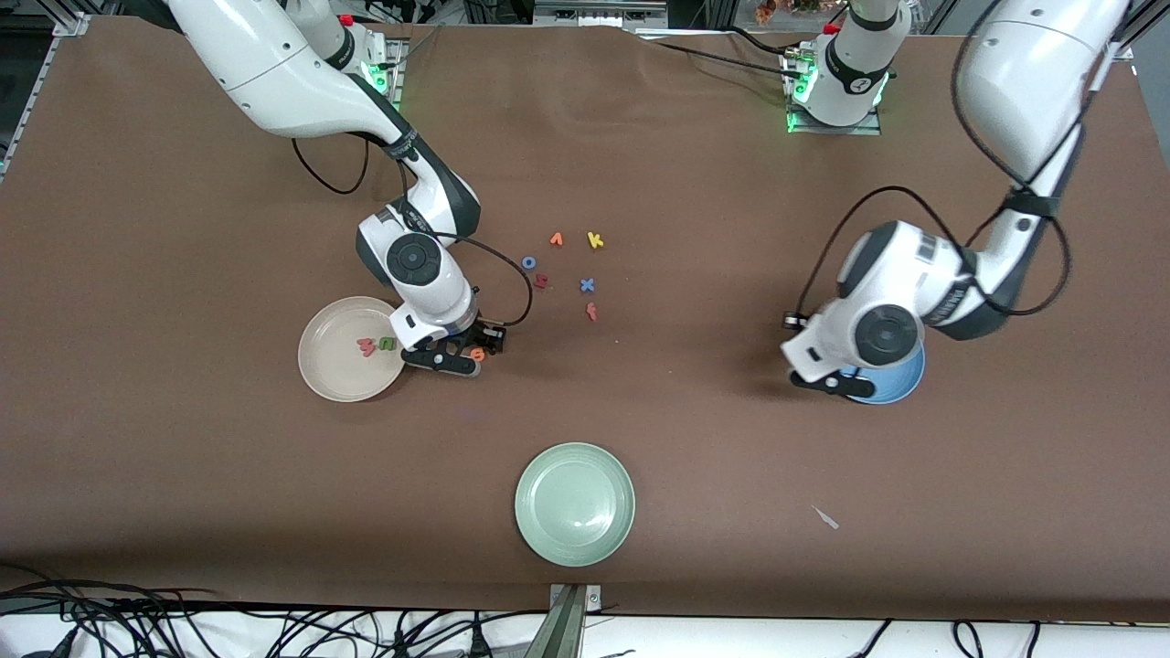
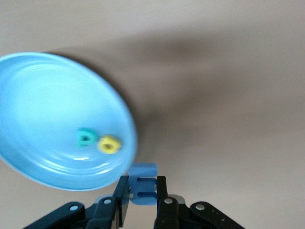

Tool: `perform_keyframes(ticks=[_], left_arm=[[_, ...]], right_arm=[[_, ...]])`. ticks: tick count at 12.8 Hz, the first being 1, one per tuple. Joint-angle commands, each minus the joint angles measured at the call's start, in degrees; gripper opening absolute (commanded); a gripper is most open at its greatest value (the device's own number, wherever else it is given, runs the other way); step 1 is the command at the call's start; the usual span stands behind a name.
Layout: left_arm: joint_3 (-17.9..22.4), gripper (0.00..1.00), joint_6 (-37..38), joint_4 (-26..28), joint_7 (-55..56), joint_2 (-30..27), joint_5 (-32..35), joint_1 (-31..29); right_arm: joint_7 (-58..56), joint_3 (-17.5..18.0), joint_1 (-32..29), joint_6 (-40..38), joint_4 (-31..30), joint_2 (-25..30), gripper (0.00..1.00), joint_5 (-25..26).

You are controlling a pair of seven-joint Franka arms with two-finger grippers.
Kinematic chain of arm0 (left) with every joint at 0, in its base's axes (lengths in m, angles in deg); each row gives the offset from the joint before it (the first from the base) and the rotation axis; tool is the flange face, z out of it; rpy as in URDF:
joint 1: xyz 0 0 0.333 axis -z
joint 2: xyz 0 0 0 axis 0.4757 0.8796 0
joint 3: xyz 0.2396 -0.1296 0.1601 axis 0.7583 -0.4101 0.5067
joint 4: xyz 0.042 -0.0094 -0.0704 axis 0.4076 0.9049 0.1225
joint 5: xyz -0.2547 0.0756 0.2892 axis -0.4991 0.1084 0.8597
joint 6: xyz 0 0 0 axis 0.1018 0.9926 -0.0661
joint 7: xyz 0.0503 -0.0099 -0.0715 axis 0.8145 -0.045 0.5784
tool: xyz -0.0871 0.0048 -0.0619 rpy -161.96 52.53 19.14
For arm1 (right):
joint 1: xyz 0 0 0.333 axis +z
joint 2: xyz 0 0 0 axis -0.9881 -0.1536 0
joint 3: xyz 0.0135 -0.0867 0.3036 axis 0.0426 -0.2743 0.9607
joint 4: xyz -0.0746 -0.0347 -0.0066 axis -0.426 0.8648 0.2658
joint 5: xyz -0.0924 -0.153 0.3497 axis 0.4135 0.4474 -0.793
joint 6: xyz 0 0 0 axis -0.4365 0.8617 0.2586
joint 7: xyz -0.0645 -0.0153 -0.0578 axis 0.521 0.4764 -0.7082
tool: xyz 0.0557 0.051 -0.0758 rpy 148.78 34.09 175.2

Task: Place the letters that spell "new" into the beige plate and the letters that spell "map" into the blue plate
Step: 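Carry blue E with the left gripper while the right gripper grasps orange e, then release E with the left gripper while the right gripper places e on plate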

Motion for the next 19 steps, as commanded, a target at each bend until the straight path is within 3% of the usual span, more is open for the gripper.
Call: perform_keyframes(ticks=[1, 2, 3, 4, 7, 8, 10, 16, 19], left_arm=[[0.3, 0.00, 1.0, 0.7, -9.1, -0.1, 4.9, -3.7], [0.3, 0.00, 0.8, 0.7, -11.0, 1.3, 7.5, -4.7], [0.3, 0.30, 0.5, 0.6, -12.2, 2.0, 8.9, -5.5], [0.2, 0.99, 0.5, 0.4, -13.8, 2.2, 8.6, -6.6], [-0.1, 1.00, 6.7, -6.4, -13.8, 1.0, 7.4, -7.1], [-0.1, 1.00, 9.3, -8.8, -13.8, 1.0, 7.0, -6.9], [-0.3, 1.00, 10.6, -11.2, -13.3, 0.0, 5.5, -7.0], [0.1, 1.00, 16.5, -12.0, -9.9, -9.1, -0.5, -10.0], [0.0, 1.00, 17.0, -11.9, -7.9, -13.7, -7.7, -13.4]], right_arm=[[1.0, 0.1, 0.3, 1.3, 1.1, -1.5, 0.40, 1.6], [0.8, -0.1, 0.3, 1.3, 1.0, -1.4, 0.27, 1.7], [0.7, -0.6, 0.3, 1.3, 0.8, -1.2, 0.20, 2.0], [0.2, -1.1, 0.3, 0.9, 0.7, -0.8, 0.20, 2.1], [0.1, -1.1, 0.3, 0.8, 0.8, -0.1, 0.23, 1.6], [0.4, -1.1, 0.3, 1.0, 0.8, -0.3, 0.47, 1.8], [-0.2, -1.4, 0.2, 1.2, 1.2, -0.4, 0.60, 1.9], [-1.4, -1.9, 0.2, 2.2, 2.9, -2.5, 0.58, 1.9], [-1.3, -2.0, 0.2, 2.9, 2.9, -2.7, 0.48, 1.8]])
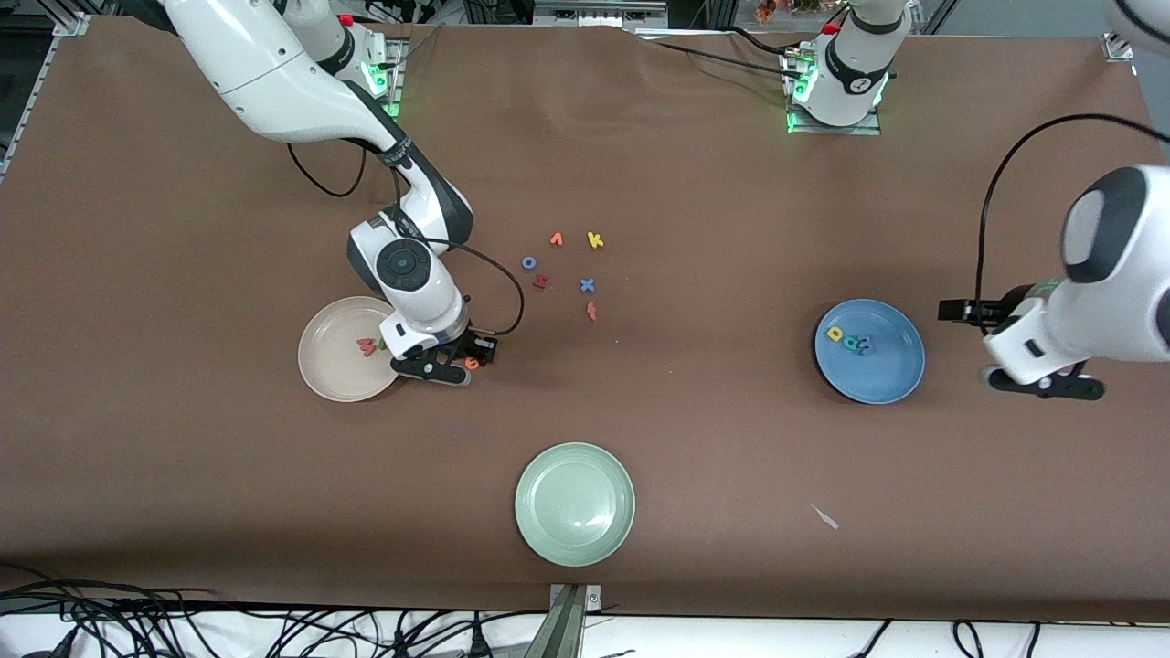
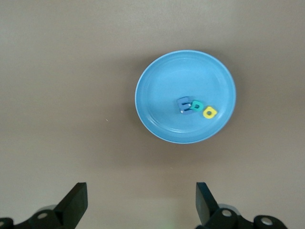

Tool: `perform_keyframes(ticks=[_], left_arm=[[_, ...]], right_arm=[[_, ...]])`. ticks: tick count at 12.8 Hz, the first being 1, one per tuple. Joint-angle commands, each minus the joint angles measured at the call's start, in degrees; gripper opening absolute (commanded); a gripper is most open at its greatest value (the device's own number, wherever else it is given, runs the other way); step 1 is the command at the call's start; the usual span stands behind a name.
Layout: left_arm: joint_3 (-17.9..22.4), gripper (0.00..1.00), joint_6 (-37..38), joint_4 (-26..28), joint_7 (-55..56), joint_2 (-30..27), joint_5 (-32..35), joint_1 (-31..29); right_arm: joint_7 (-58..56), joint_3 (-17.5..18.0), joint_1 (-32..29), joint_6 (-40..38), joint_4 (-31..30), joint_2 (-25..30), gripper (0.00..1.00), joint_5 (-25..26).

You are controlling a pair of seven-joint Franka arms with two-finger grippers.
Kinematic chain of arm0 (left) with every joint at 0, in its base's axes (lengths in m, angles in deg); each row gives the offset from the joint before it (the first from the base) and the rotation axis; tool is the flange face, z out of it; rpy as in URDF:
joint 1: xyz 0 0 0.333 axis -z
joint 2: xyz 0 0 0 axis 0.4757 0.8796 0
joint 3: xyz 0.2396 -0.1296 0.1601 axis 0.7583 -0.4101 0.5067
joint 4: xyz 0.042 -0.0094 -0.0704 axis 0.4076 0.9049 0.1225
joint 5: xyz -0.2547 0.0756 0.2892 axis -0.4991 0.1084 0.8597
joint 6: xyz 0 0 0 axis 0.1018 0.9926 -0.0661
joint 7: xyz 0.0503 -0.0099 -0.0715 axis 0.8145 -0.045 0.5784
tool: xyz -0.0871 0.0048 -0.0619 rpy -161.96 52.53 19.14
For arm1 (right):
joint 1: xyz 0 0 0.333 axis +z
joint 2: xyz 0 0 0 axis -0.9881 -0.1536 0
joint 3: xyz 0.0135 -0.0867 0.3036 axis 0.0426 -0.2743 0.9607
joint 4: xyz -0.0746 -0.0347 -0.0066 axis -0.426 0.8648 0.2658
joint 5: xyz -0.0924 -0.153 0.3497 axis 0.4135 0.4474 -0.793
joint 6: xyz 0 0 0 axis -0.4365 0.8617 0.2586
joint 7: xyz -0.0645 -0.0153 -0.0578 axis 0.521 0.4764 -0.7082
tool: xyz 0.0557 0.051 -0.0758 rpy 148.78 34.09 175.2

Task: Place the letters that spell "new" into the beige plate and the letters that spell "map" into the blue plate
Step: 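Release E with the left gripper while the right gripper places e on plate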

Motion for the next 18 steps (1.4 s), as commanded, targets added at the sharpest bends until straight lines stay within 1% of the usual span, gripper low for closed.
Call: perform_keyframes(ticks=[1, 2, 3, 4, 5, 6, 7, 8, 9, 10, 13, 15, 17, 18], left_arm=[[-0.9, 1.00, 0.9, 0.9, 1.9, -4.9, -6.8, -4.0], [-1.5, 1.00, 1.8, 0.7, 2.1, -6.3, -9.5, -5.9], [-1.1, 1.00, 2.7, -1.3, 2.2, -6.6, -10.5, -5.9], [0.0, 1.00, 2.7, -1.5, 2.4, -7.5, -10.0, -4.4], [4.6, 1.00, 2.8, -1.4, 2.7, -10.1, -10.5, -0.7], [10.9, 1.00, 2.7, -1.3, 2.0, -12.7, -10.6, 4.8], [16.5, 1.00, 2.7, -1.4, 2.6, -14.0, -10.7, 10.6], [21.0, 1.00, 2.9, -1.3, 2.1, -15.3, -11.5, 15.1], [25.0, 1.00, 2.8, -1.4, 2.0, -16.3, -14.7, 18.9], [27.6, 1.00, 2.8, -1.4, 2.0, -17.3, -15.7, 21.9], [28.0, 1.00, 2.7, -1.4, 1.8, -18.4, -15.6, 22.9], [27.9, 1.00, 2.3, -1.4, 1.8, -17.9, -16.0, 22.2], [27.7, 1.00, 2.4, -1.4, 1.8, -17.9, -16.2, 22.0], [27.6, 1.00, 2.4, -1.5, 1.8, -17.9, -16.2, 22.0]], right_arm=[[-0.8, -0.2, 0.2, 1.3, 1.7, -2.2, 0.40, 1.0], [-0.9, -0.2, 0.2, 1.3, 1.7, -2.2, 0.36, 1.1], [-1.5, -0.3, 0.2, 1.3, 1.7, -2.2, 0.31, 1.1], [-2.2, -0.3, 0.2, 1.3, 1.7, -2.1, 0.30, 1.0], [-2.3, -0.6, 0.2, 1.3, 1.7, -2.1, 0.28, 1.0], [-2.3, -0.6, 0.2, 1.3, 1.7, -1.9, 0.27, 1.0], [-2.6, -0.7, 0.2, 1.0, 1.7, -1.5, 0.26, 1.0], [-3.5, -0.7, 0.1, 0.7, 1.7, -0.6, 0.26, 0.4], [-4.4, -1.4, -0.1, -1.1, 1.7, 0.7, 0.26, 0.3], [-5.7, -1.5, -0.2, -4.9, 1.7, 2.4, 0.26, 0.1], [-13.6, -1.8, -2.3, -13.8, 0.6, 8.5, 0.26, -1.1], [-20.8, -1.9, -4.5, -19.1, -1.7, 13.4, 0.27, -2.8], [-27.4, -3.1, -7.2, -20.1, -8.0, 19.2, 0.28, -2.8], [-30.2, -4.6, -7.7, -19.3, -11.4, 21.6, 0.28, -2.8]])
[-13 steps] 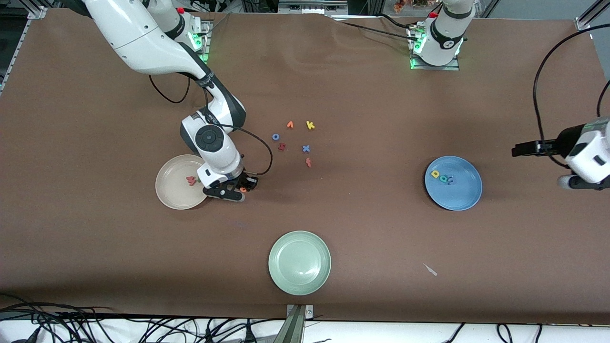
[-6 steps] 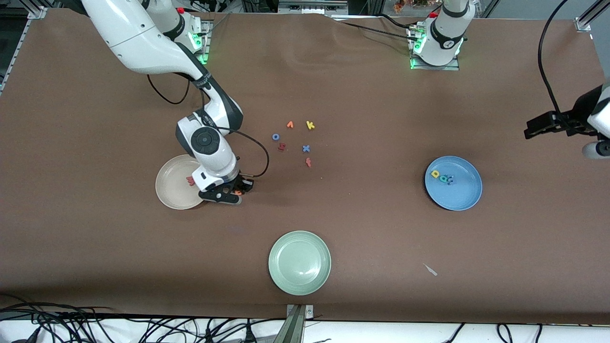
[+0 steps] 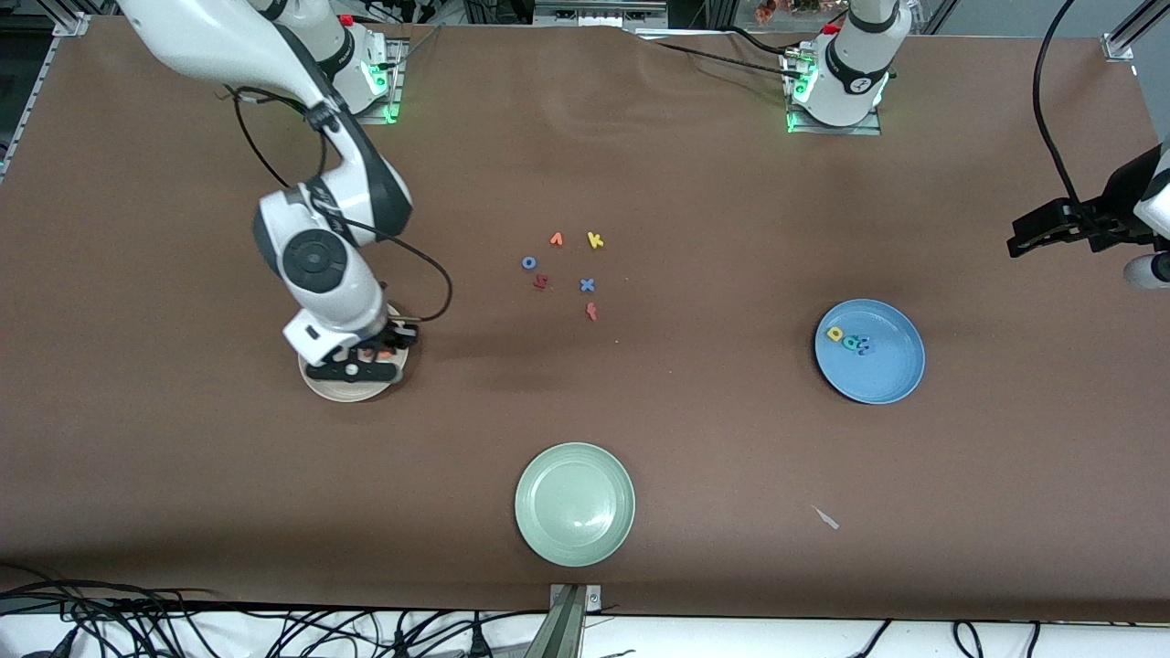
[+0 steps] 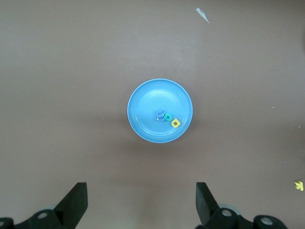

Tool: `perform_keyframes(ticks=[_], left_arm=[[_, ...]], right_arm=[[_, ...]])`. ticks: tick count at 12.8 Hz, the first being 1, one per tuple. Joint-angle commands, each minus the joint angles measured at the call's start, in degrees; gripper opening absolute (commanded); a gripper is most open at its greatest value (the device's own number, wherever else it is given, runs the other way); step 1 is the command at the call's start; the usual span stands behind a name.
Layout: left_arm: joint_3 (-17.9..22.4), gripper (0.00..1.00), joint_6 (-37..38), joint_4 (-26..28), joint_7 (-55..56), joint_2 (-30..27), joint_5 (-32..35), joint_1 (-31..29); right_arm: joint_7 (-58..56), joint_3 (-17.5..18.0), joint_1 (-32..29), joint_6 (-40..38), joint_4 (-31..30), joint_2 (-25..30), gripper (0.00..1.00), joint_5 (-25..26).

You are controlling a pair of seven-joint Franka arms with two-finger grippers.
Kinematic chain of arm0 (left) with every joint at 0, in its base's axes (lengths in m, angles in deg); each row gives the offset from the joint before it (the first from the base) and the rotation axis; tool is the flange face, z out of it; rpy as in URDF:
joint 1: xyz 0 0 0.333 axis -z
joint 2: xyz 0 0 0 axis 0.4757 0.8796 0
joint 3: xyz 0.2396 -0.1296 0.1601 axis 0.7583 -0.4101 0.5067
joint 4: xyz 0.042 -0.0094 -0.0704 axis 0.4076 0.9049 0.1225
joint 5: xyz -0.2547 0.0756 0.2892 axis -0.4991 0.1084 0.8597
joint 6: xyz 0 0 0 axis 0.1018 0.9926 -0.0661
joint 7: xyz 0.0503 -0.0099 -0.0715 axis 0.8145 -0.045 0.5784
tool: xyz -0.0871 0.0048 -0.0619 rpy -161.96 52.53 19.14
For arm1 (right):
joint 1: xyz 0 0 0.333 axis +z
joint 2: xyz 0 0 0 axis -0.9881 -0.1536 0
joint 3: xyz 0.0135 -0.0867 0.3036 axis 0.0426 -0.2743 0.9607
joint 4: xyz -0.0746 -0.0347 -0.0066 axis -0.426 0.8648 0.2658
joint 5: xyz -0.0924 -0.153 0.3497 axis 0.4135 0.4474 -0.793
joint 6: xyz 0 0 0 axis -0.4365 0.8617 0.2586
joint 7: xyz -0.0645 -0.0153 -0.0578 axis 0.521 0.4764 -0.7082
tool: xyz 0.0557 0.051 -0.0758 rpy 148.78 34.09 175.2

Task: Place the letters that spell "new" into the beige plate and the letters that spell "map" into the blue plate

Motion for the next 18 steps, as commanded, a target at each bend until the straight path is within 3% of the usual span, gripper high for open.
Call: perform_keyframes(ticks=[1, 3, 4, 6, 8, 11, 13, 16, 18], left_arm=[[0.2, 1.00, 0.1, 0.0, -0.1, -0.4, -1.8, -0.1], [0.1, 1.00, 0.1, 0.1, -0.2, -0.4, -1.8, 0.1], [0.1, 1.00, 0.1, 0.1, -0.2, -0.3, -1.8, 0.3], [-0.1, 1.00, 0.1, 0.2, -0.2, -0.2, -1.8, 0.6], [-0.3, 1.00, 0.1, 0.3, -0.2, -0.2, -1.8, 0.6], [-0.4, 1.00, 0.1, 0.3, -0.2, -0.2, -1.8, 0.5], [-0.4, 1.00, 0.1, 0.2, -0.4, -0.2, -1.8, 0.4], [-0.4, 1.00, 0.2, 0.3, -0.4, -0.2, -1.8, 0.4], [-0.4, 1.00, 0.3, 0.3, -0.4, -0.2, -1.8, 0.4]], right_arm=[[-7.1, -3.2, -1.6, 3.0, -11.6, 7.9, 0.29, -1.1], [-8.8, -5.4, -1.6, 11.0, -17.9, 9.2, 0.32, -1.1], [-8.8, -5.6, -1.6, 14.8, -19.9, 9.2, 0.43, -1.1], [-8.7, -5.8, -1.6, 16.0, -20.3, 9.2, 0.76, -1.1], [-8.6, -5.7, -1.6, 15.6, -19.2, 9.5, 0.83, -1.2], [-7.9, -5.4, -1.5, 5.7, -12.2, 9.5, 0.86, -4.8], [-8.2, -5.2, -1.4, -2.4, -6.3, 10.4, 0.99, -6.3], [-9.7, -5.2, -1.1, -13.6, 1.0, 14.5, 1.00, -11.8], [-12.8, -5.5, -1.1, -21.7, 6.8, 16.6, 1.00, -12.6]])
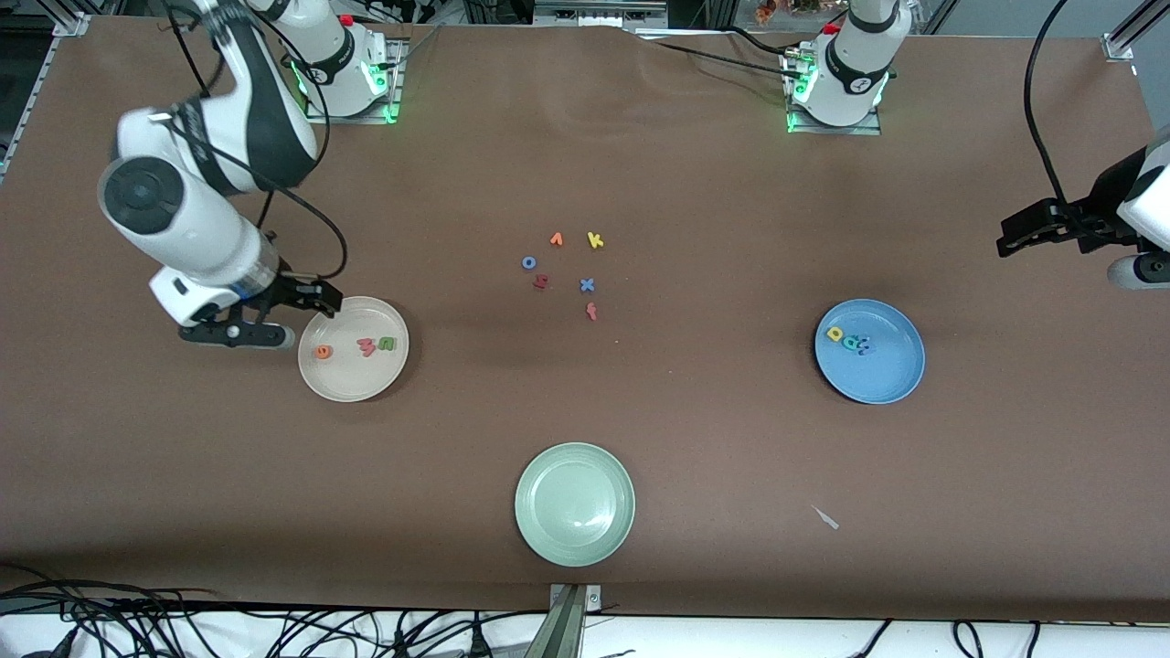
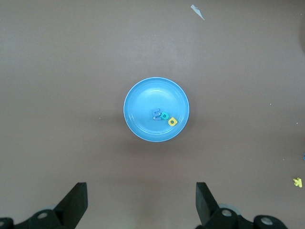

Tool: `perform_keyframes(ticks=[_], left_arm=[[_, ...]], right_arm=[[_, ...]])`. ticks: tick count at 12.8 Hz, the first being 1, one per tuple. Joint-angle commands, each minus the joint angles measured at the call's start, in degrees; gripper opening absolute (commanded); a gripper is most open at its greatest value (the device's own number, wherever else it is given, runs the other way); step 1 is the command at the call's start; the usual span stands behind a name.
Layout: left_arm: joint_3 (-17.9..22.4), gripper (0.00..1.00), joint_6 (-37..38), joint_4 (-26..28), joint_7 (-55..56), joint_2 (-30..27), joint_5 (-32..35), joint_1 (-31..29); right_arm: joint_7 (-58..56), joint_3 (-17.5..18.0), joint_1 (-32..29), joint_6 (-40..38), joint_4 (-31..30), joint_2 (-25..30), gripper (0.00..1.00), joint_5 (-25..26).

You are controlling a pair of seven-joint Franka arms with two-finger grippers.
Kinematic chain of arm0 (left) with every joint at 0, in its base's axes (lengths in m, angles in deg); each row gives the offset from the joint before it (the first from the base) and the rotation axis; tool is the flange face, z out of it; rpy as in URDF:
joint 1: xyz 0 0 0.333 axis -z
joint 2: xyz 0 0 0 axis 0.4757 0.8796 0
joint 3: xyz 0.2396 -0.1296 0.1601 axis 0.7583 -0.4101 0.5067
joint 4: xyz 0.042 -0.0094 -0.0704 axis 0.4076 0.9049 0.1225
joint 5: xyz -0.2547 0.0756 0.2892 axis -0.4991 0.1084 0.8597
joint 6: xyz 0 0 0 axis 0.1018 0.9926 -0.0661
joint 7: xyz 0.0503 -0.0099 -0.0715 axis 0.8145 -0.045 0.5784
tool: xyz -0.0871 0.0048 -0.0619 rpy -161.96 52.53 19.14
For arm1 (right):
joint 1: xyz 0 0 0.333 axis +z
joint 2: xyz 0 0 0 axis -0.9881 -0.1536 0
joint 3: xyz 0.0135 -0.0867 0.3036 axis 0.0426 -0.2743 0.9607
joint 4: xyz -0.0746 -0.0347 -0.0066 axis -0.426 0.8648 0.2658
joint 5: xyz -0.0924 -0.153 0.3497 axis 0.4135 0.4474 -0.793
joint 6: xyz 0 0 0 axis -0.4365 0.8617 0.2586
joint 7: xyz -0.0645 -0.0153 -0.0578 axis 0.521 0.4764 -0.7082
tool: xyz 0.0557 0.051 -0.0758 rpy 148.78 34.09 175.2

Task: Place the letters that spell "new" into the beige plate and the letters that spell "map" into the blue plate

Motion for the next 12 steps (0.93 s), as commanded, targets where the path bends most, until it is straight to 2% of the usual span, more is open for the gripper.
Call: perform_keyframes(ticks=[1, 4, 6, 10, 12], left_arm=[[0.2, 1.00, 0.3, 0.0, -0.4, -0.2, -1.7, 0.0], [0.2, 1.00, 0.3, 0.0, -0.4, -0.2, -1.7, 0.0], [0.2, 1.00, 0.3, 0.0, -0.4, -0.3, -1.7, 0.0], [0.2, 1.00, 0.4, 0.0, -0.4, -0.3, -1.7, -0.1], [0.2, 1.00, 0.4, 0.0, -0.4, -0.2, -1.7, -0.2]], right_arm=[[-4.7, -0.9, 0.0, -8.6, 5.2, 3.7, 1.00, -1.9], [-12.2, -5.8, -0.1, -18.5, 11.5, 5.2, 1.00, -5.3], [-15.3, -7.6, -0.1, -20.1, 13.1, 5.3, 1.00, -5.5], [-15.3, -7.9, -0.4, -25.6, 17.2, 4.5, 1.00, -5.6], [-15.1, -7.8, -0.2, -25.7, 18.0, 4.4, 1.00, -5.6]])
